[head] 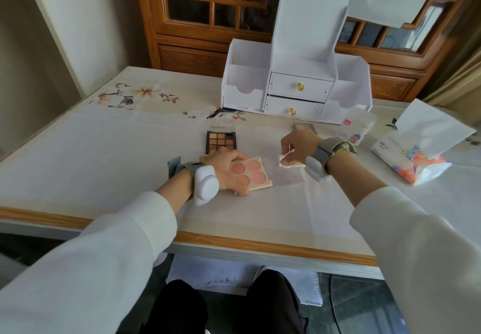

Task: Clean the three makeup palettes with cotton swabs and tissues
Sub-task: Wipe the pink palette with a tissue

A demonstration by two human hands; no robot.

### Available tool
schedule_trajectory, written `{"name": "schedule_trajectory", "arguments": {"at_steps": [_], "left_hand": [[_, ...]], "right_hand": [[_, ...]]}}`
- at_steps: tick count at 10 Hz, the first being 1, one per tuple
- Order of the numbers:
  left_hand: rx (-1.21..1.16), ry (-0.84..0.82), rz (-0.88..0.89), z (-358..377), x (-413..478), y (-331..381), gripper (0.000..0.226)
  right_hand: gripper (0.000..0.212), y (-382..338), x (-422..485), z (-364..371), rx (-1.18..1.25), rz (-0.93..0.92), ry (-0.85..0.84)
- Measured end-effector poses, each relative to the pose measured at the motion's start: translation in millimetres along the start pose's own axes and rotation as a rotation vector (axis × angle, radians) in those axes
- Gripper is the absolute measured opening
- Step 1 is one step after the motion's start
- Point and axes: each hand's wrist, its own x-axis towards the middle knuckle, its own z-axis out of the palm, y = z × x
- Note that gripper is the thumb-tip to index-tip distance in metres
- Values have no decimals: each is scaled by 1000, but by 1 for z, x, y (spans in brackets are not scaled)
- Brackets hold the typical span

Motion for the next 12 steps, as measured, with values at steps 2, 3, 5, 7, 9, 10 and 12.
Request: {"name": "schedule_trajectory", "arguments": {"at_steps": [2,3,5,7,9,10,12], "left_hand": [[-3,-6,-3,0,0,-1,93],[-13,1,12,0,3,-2,90],[3,31,49,2,6,-6,82],[27,21,36,3,6,-6,92],[46,60,55,7,12,-9,80],[50,60,54,7,13,-11,81],[51,57,54,7,15,-12,83]], "right_hand": [[12,3,6,-1,2,13,-29],[14,4,4,-2,-35,-11,-52],[26,2,-5,-5,-164,-74,-203],[19,5,-17,-2,-135,-82,-140],[14,5,-13,1,-72,10,-43],[14,0,0,5,-61,64,5],[14,-11,6,6,-8,113,62]]}}
